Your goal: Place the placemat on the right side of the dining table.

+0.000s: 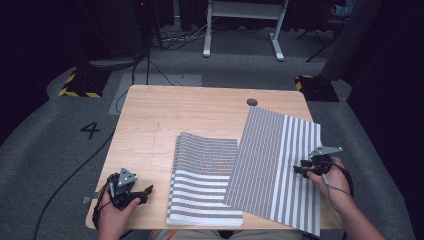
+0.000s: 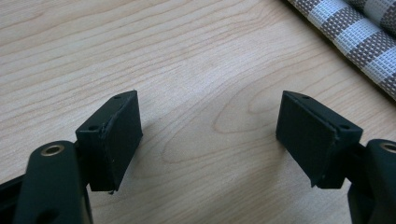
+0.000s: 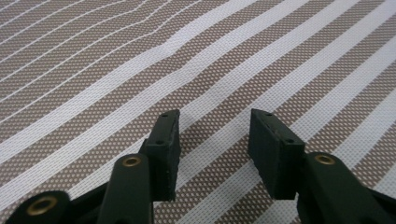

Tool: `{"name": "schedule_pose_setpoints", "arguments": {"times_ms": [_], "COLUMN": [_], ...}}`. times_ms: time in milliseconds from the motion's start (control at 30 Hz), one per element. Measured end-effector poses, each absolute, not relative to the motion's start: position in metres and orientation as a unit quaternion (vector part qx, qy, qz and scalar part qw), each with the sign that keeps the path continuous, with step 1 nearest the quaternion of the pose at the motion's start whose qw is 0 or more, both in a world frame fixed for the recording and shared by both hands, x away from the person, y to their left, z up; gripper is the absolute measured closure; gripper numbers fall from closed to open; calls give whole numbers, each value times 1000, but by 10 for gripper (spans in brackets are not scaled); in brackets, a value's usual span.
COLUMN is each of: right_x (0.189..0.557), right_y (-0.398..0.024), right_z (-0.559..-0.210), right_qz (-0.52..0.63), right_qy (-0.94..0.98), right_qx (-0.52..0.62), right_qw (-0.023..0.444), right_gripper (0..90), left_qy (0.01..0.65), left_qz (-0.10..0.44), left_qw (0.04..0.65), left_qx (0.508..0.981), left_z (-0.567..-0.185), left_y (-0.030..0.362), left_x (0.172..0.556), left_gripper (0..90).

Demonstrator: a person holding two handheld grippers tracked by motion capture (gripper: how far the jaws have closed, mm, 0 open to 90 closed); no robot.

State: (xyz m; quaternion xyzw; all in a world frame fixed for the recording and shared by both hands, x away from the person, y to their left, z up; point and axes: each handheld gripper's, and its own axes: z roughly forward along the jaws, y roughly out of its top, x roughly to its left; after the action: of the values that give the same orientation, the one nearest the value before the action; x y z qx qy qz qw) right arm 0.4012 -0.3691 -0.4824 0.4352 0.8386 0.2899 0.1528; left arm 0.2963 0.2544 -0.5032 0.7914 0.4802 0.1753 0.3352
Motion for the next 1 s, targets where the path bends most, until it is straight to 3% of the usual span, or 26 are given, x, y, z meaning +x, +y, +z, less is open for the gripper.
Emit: {"name": "schedule_pose_setpoints", "arguments": {"times_ms": [267,400,567,633,700,933,1000], "right_x": [422,435,448,448,444,397,364], "right_y": [-375,-379,-386,-387,-386,-362,-348], "right_z": [-480,-478,-480,-481,-478,-451,-446], "right_qz": [272,260,269,275,277,315,333], "right_qy": [841,838,832,829,828,834,837], "right_qx": [443,455,460,458,444,403,391], "right_qw": [147,150,155,167,199,207,187], "right_gripper": [531,473,473,531,532,508,484], "left_qy": [480,480,480,480,480,480,480], "left_qz": [175,175,175,175,175,176,176], "left_qw": [335,335,335,335,335,331,331], "left_qx": [791,791,791,791,791,793,793], "left_z": [-503,-503,-503,-503,-503,-503,-503], "left_y": [254,254,254,254,254,254,254], "left_x": [296,296,296,296,296,297,297], "left_gripper": [227,227,227,227,227,220,220]}}
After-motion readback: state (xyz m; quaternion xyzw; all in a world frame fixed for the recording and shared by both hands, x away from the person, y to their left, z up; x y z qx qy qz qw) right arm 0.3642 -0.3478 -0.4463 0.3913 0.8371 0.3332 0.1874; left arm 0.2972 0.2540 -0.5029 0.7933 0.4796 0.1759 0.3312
